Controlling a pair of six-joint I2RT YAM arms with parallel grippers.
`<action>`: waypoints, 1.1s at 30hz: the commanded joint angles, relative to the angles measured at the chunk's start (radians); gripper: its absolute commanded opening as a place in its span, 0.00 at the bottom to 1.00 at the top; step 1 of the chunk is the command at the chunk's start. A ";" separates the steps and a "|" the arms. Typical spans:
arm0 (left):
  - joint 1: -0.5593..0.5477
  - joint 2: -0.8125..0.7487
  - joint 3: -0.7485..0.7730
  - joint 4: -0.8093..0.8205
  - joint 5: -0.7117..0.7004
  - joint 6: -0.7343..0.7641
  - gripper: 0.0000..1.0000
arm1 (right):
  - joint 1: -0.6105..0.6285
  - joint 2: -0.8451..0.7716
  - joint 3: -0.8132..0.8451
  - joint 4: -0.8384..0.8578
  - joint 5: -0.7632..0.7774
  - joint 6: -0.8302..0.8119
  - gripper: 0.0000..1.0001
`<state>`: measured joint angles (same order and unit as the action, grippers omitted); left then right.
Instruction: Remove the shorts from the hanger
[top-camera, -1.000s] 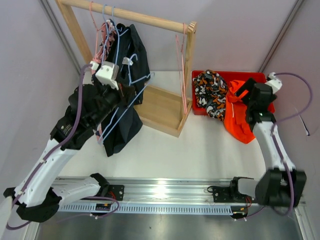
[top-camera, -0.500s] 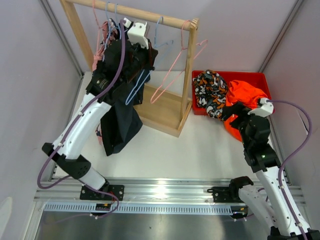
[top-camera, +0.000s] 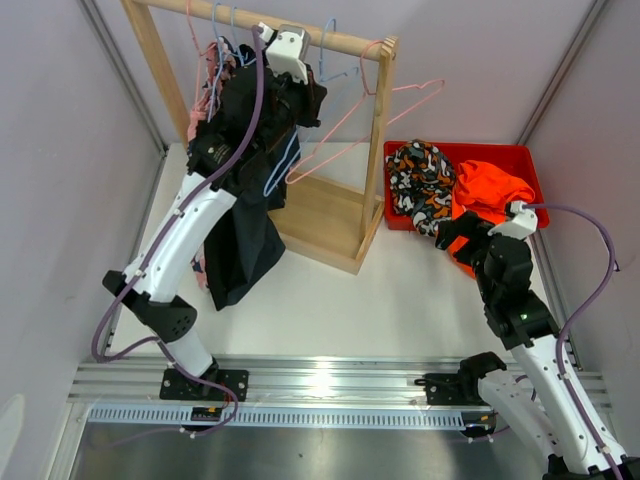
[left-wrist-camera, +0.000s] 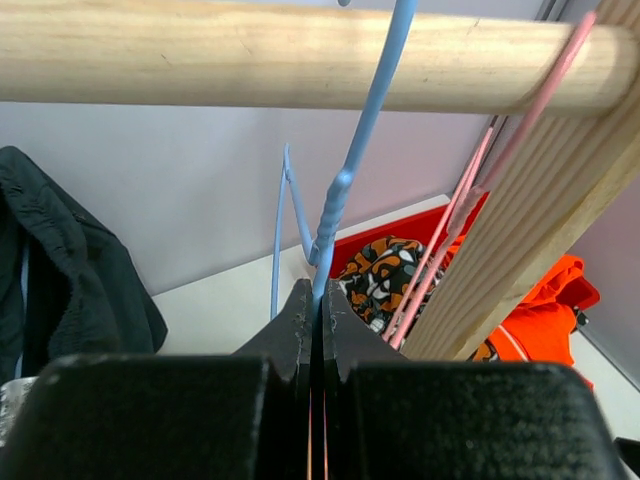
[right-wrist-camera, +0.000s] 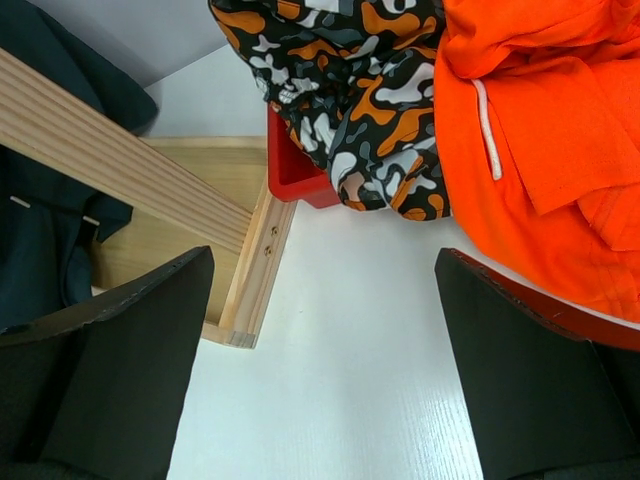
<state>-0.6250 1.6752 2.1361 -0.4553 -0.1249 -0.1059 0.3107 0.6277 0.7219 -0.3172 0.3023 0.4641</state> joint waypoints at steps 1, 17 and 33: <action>0.008 0.034 0.041 0.004 0.021 -0.017 0.00 | 0.004 -0.006 -0.006 0.017 0.017 0.008 0.99; 0.042 -0.202 0.036 -0.143 -0.074 0.051 0.57 | 0.019 -0.040 -0.019 -0.010 0.003 0.033 0.99; 0.373 -0.195 -0.010 -0.203 0.060 0.008 0.57 | 0.045 -0.077 -0.015 -0.057 0.027 0.025 0.99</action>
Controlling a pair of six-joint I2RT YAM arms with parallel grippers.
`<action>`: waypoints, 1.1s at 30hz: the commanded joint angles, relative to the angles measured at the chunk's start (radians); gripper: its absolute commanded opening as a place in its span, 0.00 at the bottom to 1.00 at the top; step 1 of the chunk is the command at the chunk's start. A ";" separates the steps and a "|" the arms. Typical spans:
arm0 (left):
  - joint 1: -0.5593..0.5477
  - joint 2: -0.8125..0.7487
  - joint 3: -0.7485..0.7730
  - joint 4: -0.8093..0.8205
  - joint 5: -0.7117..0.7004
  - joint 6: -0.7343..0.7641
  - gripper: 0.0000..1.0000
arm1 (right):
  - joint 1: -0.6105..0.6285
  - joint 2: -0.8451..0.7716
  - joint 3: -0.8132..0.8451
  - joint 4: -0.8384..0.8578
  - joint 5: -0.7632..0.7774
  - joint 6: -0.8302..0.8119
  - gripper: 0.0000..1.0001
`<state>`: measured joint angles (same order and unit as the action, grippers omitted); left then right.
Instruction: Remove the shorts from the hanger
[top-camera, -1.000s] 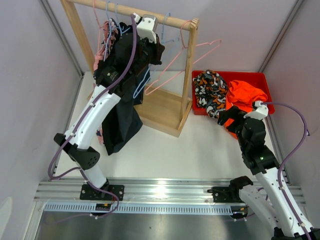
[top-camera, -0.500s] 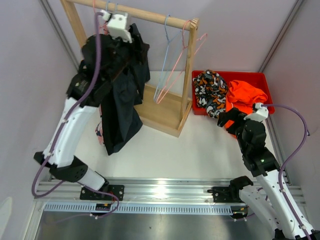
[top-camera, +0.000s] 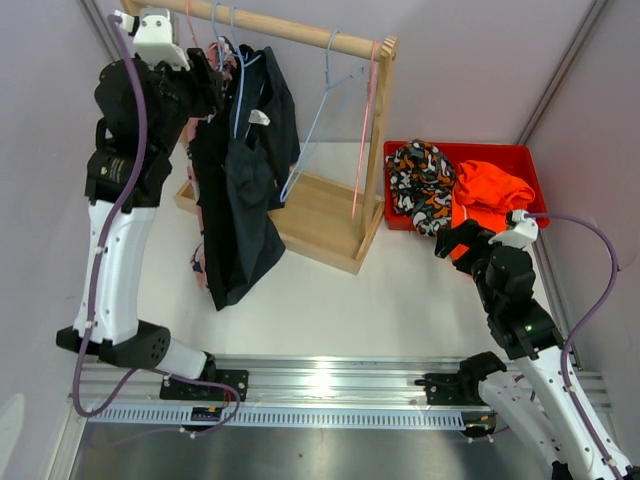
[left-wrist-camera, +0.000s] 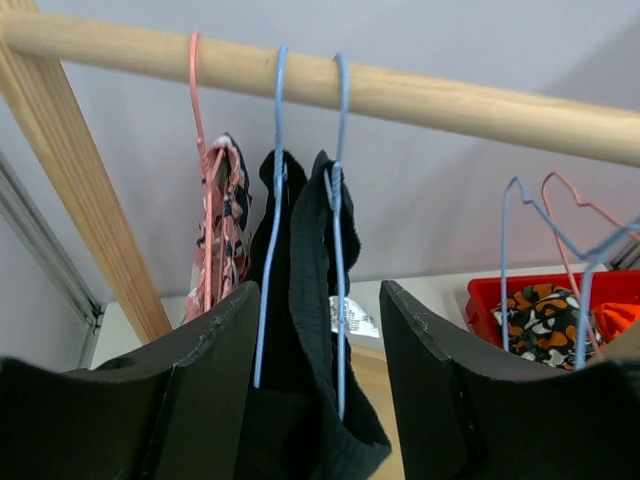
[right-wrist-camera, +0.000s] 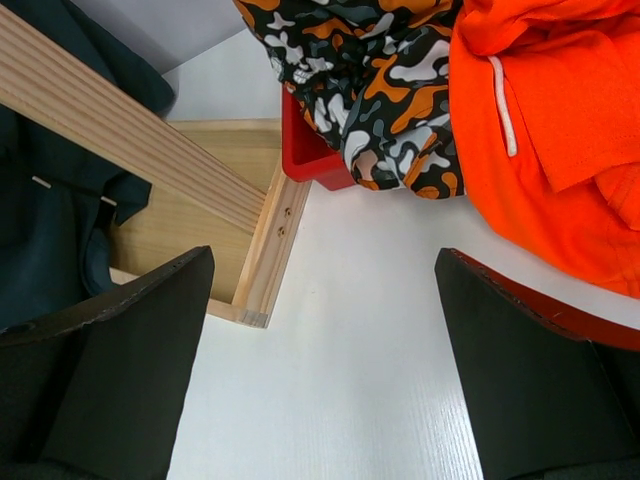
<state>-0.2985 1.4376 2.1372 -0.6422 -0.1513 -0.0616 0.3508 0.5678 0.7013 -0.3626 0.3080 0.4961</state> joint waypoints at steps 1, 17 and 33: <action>0.051 0.052 -0.008 -0.016 0.100 -0.041 0.57 | 0.005 -0.019 0.004 -0.018 0.023 -0.010 0.99; 0.067 0.205 0.041 -0.019 0.203 -0.066 0.56 | 0.005 -0.020 -0.003 -0.015 0.034 -0.016 0.99; 0.067 0.185 0.004 0.044 0.206 -0.076 0.00 | -0.003 -0.025 -0.013 -0.004 0.025 -0.019 0.99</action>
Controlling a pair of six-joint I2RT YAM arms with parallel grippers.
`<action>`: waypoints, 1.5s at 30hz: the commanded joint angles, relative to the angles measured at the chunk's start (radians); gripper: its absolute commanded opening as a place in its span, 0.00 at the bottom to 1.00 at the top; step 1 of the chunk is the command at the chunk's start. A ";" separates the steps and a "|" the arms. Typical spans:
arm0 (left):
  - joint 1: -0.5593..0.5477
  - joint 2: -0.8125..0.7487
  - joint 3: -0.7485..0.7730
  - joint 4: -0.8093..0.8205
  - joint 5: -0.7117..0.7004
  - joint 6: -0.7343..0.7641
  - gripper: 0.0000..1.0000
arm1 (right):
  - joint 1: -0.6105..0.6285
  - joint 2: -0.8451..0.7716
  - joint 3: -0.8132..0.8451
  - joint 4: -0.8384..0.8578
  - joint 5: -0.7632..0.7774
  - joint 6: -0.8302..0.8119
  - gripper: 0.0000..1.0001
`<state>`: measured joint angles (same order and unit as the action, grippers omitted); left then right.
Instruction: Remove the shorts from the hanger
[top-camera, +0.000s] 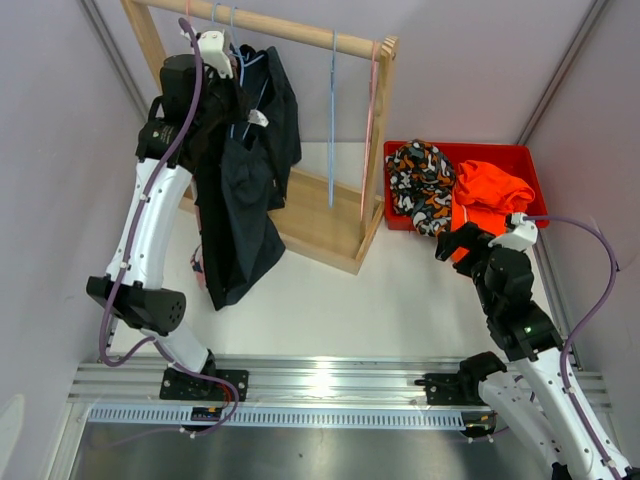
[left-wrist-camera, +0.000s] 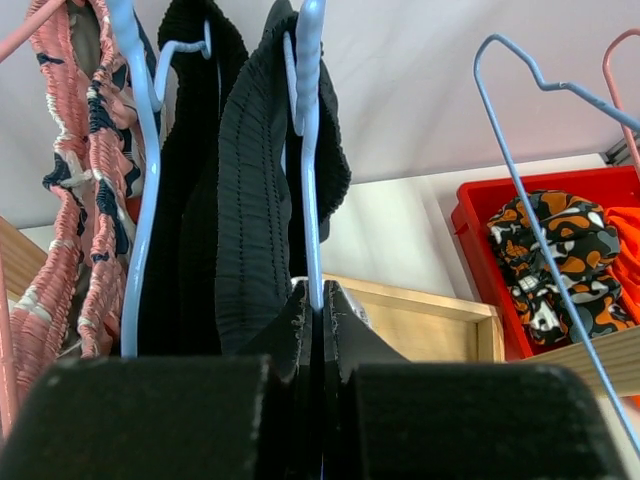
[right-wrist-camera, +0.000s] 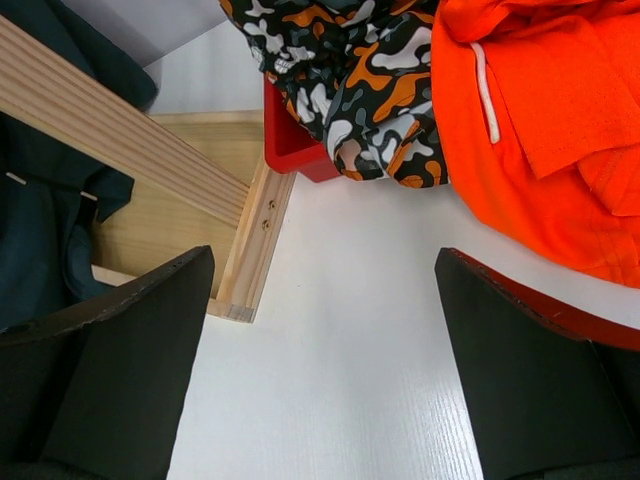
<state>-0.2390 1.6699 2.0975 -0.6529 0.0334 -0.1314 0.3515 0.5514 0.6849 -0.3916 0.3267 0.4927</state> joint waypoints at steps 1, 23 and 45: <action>0.007 -0.050 0.055 0.042 0.025 -0.008 0.00 | -0.002 -0.011 0.005 0.028 0.003 -0.016 0.99; -0.019 -0.240 0.105 -0.068 -0.090 -0.238 0.00 | 0.906 0.675 0.870 0.303 0.405 -0.486 0.99; -0.088 -0.329 0.012 -0.077 -0.173 -0.180 0.00 | 1.100 1.295 1.321 0.359 0.537 -0.465 0.99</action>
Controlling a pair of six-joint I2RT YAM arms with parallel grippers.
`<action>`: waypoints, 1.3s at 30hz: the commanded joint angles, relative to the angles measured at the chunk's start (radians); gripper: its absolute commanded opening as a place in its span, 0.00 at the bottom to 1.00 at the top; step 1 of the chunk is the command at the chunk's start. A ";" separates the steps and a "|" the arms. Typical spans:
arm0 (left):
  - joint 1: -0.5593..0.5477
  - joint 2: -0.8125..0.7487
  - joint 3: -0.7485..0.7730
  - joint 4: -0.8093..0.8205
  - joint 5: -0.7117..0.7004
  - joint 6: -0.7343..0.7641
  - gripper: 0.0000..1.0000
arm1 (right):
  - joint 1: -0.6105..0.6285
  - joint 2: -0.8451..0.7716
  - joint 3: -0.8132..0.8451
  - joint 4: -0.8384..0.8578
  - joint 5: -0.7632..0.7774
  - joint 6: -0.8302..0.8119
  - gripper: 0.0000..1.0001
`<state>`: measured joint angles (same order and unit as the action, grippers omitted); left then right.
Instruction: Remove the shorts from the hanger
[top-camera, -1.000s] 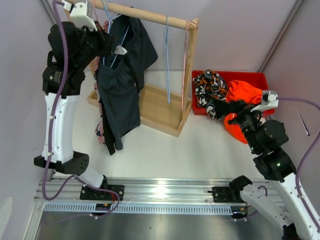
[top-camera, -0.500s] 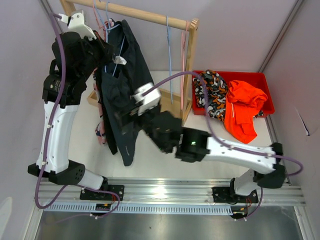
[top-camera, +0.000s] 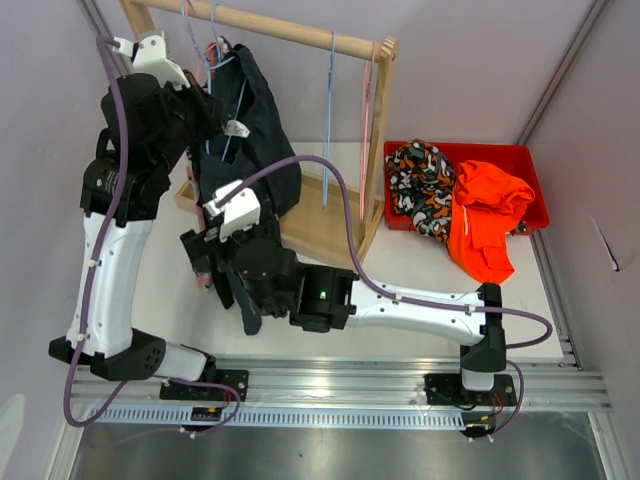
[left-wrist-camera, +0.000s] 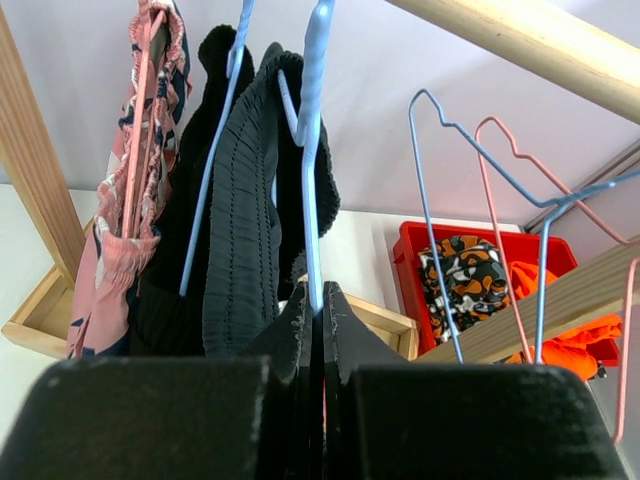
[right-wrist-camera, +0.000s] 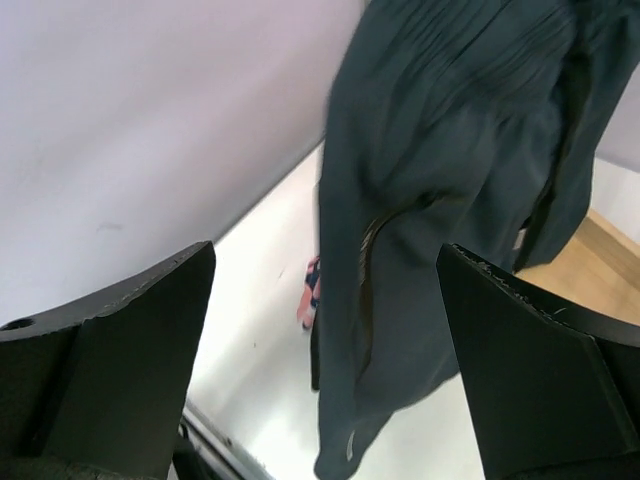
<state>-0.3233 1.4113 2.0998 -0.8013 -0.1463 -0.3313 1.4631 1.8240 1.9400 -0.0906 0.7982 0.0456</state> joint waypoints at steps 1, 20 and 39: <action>-0.003 -0.077 0.009 0.071 0.019 0.018 0.00 | -0.030 0.030 0.071 0.060 0.065 -0.013 0.96; 0.010 -0.069 0.029 0.116 0.010 0.058 0.00 | 0.155 -0.101 -0.286 0.078 0.151 0.203 0.00; 0.033 -0.211 -0.205 -0.062 0.286 0.051 0.00 | -0.053 -0.094 -0.187 0.112 0.072 0.119 0.00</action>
<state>-0.2886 1.2991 1.9759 -0.9005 0.0376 -0.2878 1.5536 1.7260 1.6207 -0.0525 0.9489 0.2474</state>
